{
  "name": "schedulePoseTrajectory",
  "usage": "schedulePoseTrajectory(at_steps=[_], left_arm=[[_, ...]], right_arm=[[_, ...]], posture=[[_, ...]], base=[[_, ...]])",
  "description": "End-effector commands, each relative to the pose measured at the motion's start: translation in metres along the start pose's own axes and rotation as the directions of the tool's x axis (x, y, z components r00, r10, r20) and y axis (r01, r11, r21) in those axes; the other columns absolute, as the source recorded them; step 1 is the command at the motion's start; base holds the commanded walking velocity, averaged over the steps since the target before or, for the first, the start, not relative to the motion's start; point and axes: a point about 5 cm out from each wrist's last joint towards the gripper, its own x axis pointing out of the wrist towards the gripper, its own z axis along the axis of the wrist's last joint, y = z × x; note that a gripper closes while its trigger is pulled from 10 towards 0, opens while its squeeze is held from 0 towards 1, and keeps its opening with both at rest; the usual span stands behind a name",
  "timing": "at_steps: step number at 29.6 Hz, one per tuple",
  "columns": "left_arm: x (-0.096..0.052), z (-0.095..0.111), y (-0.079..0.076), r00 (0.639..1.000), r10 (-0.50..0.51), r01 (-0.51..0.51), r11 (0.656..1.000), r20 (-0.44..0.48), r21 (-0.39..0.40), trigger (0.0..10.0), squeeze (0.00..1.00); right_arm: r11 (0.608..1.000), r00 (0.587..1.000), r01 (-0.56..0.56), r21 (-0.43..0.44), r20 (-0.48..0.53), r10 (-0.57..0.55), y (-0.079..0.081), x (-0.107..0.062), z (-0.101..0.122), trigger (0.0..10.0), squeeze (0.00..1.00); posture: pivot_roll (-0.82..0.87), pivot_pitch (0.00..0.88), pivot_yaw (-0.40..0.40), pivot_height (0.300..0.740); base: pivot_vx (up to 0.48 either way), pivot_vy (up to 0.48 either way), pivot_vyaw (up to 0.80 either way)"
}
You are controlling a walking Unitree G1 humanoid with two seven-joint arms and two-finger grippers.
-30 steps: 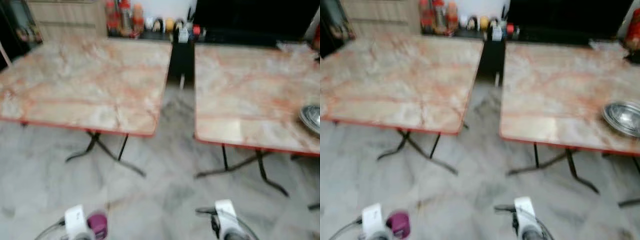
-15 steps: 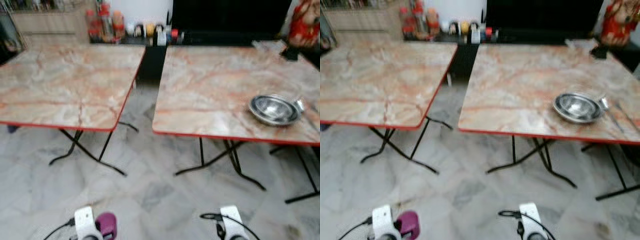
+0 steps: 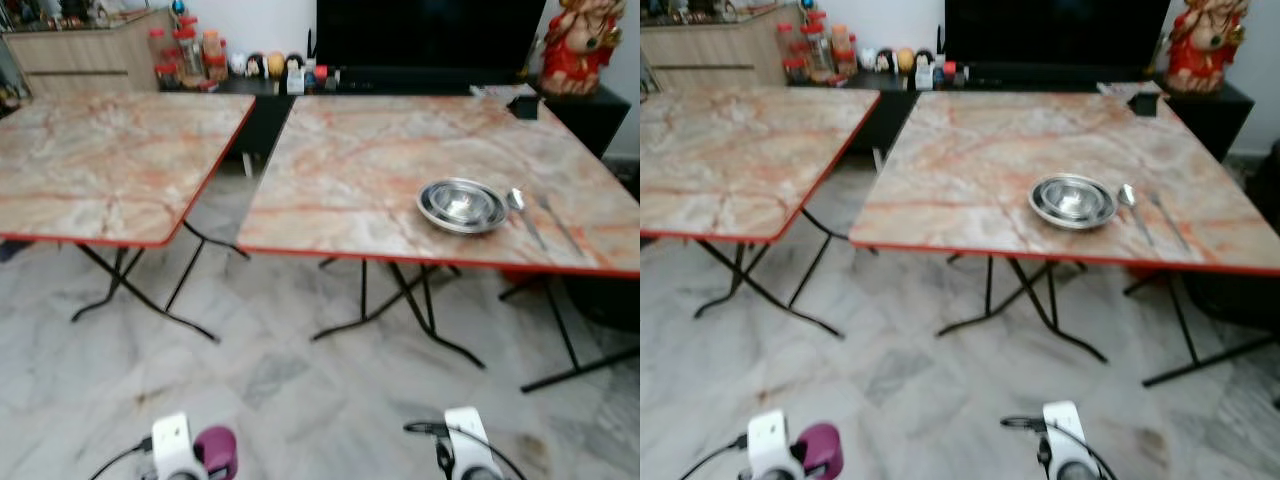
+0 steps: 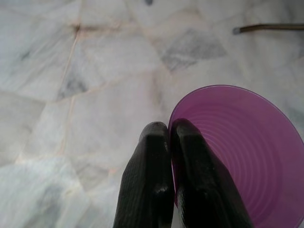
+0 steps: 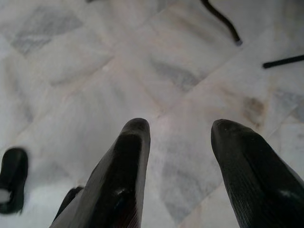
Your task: Setting the table
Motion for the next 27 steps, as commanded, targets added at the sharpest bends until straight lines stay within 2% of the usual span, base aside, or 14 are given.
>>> schedulePoseTrajectory(at_steps=[1, 5, 9, 12, 27], left_arm=[[-0.0003, -0.0008, 0.0056, 1.0, 0.006, -0.006, 1.0, -0.009, 0.011, 10.0, 0.0], [-0.001, -0.0027, 0.0067, 1.0, 0.008, -0.008, 1.0, -0.015, 0.016, 10.0, 0.0], [-0.0007, -0.0023, 0.0055, 1.0, 0.0, 0.0, 1.0, -0.016, 0.019, 10.0, 0.0], [-0.0001, -0.001, 0.0046, 1.0, -0.003, 0.003, 1.0, -0.015, 0.024, 10.0, 0.0], [0.0011, 0.0015, 0.0028, 1.0, -0.007, 0.007, 1.0, -0.014, 0.03, 10.0, 0.0]], right_arm=[[1.0, 1.0, -0.012, 0.02, 0.011, 0.012, 0.0062, 0.0008, 0.0034, 10.0, 0.0], [1.0, 1.0, -0.011, 0.023, 0.012, 0.011, 0.0066, 0.0009, 0.0039, 10.0, 0.0], [0.998, 1.0, -0.008, 0.062, 0.012, 0.008, 0.0067, 0.0011, 0.0046, 10.0, 0.0], [0.998, 1.0, -0.009, 0.06, 0.01, 0.009, 0.007, 0.0012, 0.0047, 10.0, 0.0], [0.999, 1.0, -0.013, 0.049, 0.016, 0.012, 0.0082, 0.0017, 0.0072, 10.0, 0.0]], posture=[[0.01, 0.0, 0.003, 0.74], [0.01, 0.001, 0.007, 0.74], [0.01, 0.0, 0.01, 0.74], [0.01, 0.0, 0.012, 0.74], [0.0, 0.0, 0.012, 0.74]], base=[[0.0, 0.0, 0.0], [0.238, 0.0, 0.0], [0.381, 0.0, 0.0], [0.381, 0.0, -0.56], [0.381, 0.0, 0.0]])
